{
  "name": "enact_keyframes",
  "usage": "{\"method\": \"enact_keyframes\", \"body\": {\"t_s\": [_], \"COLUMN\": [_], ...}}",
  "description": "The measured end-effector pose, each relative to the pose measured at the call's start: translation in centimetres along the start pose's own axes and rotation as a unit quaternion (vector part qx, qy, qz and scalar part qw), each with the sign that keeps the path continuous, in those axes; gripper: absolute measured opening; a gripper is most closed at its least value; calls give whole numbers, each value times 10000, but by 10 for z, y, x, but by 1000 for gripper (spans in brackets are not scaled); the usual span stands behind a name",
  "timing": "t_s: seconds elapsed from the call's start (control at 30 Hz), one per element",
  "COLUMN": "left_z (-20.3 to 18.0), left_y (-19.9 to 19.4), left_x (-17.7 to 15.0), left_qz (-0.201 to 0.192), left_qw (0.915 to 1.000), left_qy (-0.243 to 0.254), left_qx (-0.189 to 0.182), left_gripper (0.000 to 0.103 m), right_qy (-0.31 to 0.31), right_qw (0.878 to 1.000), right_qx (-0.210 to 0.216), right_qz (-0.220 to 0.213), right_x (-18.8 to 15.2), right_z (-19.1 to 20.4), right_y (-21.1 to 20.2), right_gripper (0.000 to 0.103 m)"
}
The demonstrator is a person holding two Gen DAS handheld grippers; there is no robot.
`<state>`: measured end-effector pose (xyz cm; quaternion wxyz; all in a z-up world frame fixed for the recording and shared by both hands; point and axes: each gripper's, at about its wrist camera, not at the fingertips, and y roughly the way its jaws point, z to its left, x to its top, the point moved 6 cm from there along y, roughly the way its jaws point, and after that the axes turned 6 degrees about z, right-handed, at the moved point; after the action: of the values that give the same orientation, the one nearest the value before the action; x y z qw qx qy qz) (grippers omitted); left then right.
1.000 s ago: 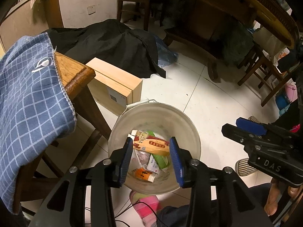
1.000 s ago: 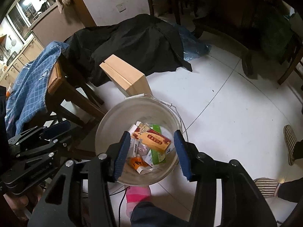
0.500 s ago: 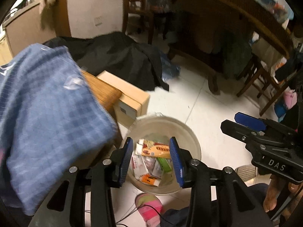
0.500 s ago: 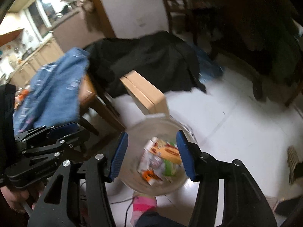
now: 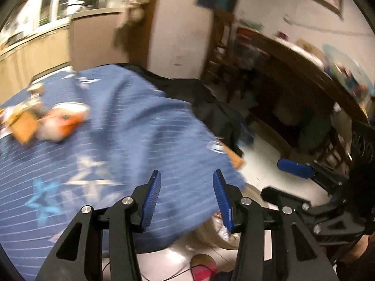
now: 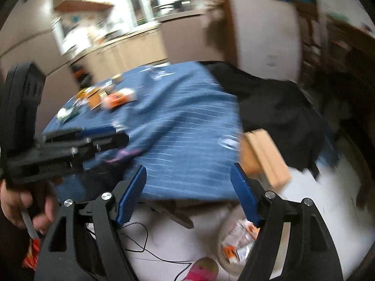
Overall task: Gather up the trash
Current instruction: 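Swing both tools back over the table toward the remaining trash, then grasp the orange-and-white paper cup with the right gripper while the left gripper grasps the green milk carton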
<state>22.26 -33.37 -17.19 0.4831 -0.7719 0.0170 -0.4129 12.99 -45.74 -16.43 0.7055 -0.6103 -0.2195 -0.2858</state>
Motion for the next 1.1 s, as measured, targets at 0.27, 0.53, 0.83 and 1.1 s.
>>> {"method": "enact_keyframes", "body": {"t_s": [0.27, 0.53, 0.83, 1.1], "left_z": [133, 227, 244, 266], "left_y": [-87, -125, -115, -116], "left_x": [-13, -27, -26, -37], "left_qz": [-469, -601, -631, -635], "left_qw": [9935, 9827, 9795, 9753], "left_qy": [-941, -1638, -1846, -2052], "left_qx": [426, 625, 493, 511], "left_gripper": [48, 49, 49, 49], "right_qy": [-1736, -2673, -3037, -2945], "right_qw": [9782, 9467, 9358, 9429], "right_qx": [1112, 1499, 1194, 1032], "right_qz": [244, 994, 1337, 1162], "right_x": [76, 139, 160, 177], "right_z": [106, 162, 179, 168], "right_y": [69, 158, 218, 223], "right_gripper": [90, 95, 97, 97]}}
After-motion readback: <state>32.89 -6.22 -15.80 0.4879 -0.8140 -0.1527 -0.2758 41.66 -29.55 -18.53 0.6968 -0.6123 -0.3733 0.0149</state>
